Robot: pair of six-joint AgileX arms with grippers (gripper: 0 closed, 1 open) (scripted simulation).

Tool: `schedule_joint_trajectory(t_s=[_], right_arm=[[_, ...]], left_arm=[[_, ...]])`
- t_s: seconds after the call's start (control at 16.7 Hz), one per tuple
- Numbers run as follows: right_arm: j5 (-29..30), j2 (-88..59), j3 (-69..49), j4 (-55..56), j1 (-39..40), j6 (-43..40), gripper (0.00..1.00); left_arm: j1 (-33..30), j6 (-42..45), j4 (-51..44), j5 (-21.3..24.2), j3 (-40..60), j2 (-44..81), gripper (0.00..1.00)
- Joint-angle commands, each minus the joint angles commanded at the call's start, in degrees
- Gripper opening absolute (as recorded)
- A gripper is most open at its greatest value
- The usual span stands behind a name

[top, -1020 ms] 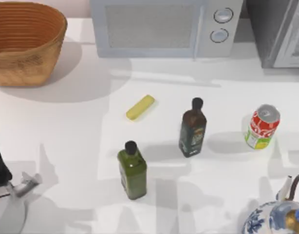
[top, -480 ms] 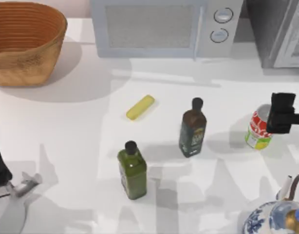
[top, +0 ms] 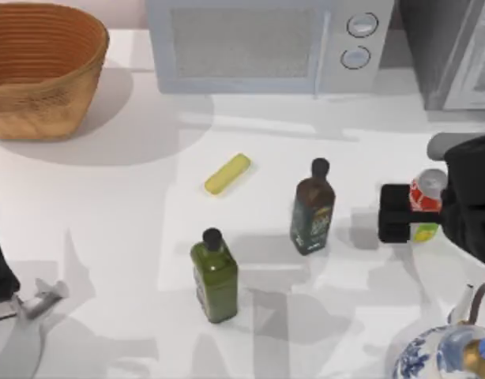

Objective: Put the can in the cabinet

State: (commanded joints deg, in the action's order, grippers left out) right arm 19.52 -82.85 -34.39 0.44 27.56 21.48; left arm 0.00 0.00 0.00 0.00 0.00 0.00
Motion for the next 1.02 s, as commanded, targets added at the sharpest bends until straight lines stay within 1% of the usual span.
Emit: schedule_joint_trajectory(t_s=[0.48, 0.78, 1.02], right_arm=[[-0.2, -1.7, -0.3, 0.4, -0.5, -0.4, 1.0], [-2.2, -10.1, -4.2, 5.4, -3.6, -2.8, 1.0], [-2.7, -15.1, -4.4, 10.4, -4.3, -3.3, 1.0]], left_arm=[[0.0, 0.0, 0.0, 0.0, 0.0, 0.0, 1.0], [0.0, 0.0, 0.0, 0.0, 0.0, 0.0, 1.0], [0.0, 0.0, 0.0, 0.0, 0.0, 0.0, 1.0]])
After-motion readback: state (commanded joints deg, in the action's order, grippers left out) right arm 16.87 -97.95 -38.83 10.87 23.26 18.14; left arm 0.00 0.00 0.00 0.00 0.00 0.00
